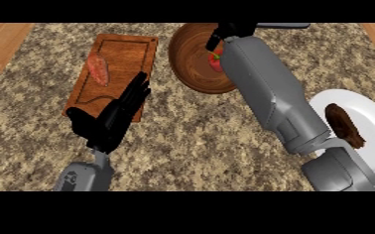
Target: Pick the bell pepper from the plate and place it in the bowl
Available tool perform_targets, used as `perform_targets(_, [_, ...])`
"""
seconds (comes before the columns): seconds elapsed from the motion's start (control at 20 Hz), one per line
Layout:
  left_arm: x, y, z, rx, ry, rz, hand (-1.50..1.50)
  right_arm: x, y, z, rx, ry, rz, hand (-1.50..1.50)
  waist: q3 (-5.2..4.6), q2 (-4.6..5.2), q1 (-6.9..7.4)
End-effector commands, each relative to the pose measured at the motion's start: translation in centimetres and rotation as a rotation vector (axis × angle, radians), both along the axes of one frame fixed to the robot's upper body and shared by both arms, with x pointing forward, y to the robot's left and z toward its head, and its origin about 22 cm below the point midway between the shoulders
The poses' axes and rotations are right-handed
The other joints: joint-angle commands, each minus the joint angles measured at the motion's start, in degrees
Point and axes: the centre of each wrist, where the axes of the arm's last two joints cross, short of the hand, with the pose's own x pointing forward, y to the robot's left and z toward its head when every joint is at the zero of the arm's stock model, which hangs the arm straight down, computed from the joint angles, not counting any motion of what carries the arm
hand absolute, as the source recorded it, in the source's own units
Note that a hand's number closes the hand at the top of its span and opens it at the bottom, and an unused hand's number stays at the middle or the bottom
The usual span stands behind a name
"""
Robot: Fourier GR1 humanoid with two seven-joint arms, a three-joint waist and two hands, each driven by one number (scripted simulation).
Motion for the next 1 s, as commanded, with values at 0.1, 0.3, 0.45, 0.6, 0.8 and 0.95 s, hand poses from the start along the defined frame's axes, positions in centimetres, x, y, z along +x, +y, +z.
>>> perform_targets(0.1, [-0.6,0.0,-0.4,0.007,-0.003,0.007,0.0,-0.2,0.0,0.1,0.303,-0.244,-0.004,-1.5,0.12,-0.12,0.08])
perform_targets(0.3, [-0.7,1.2,-0.3,-0.004,0.006,0.022,0.0,-1.2,0.1,1.1,0.463,-0.541,0.036,-1.5,0.17,-1.04,-1.2])
perform_targets(0.45, [-0.8,1.5,-0.8,-0.003,0.019,0.024,0.0,-2.4,-0.1,1.7,0.564,-0.639,0.127,-1.5,0.14,-1.52,-1.77])
perform_targets(0.6, [-0.8,1.7,-1.3,0.003,0.032,0.049,0.0,-4.9,0.7,0.7,0.63,-0.709,0.21,-1.5,0.09,-1.78,-2.19])
perform_targets(0.8, [-1.2,1.4,0.1,0.005,0.034,0.071,0.0,-9.7,1.8,-0.1,0.734,-0.703,0.286,-1.5,0.07,-2.6,-4.2])
perform_targets(0.95, [-0.8,3.5,-0.3,0.003,0.057,0.09,0.0,-13.8,2.7,-0.7,0.758,-0.761,0.376,-1.5,0.01,-3.0,-5.75])
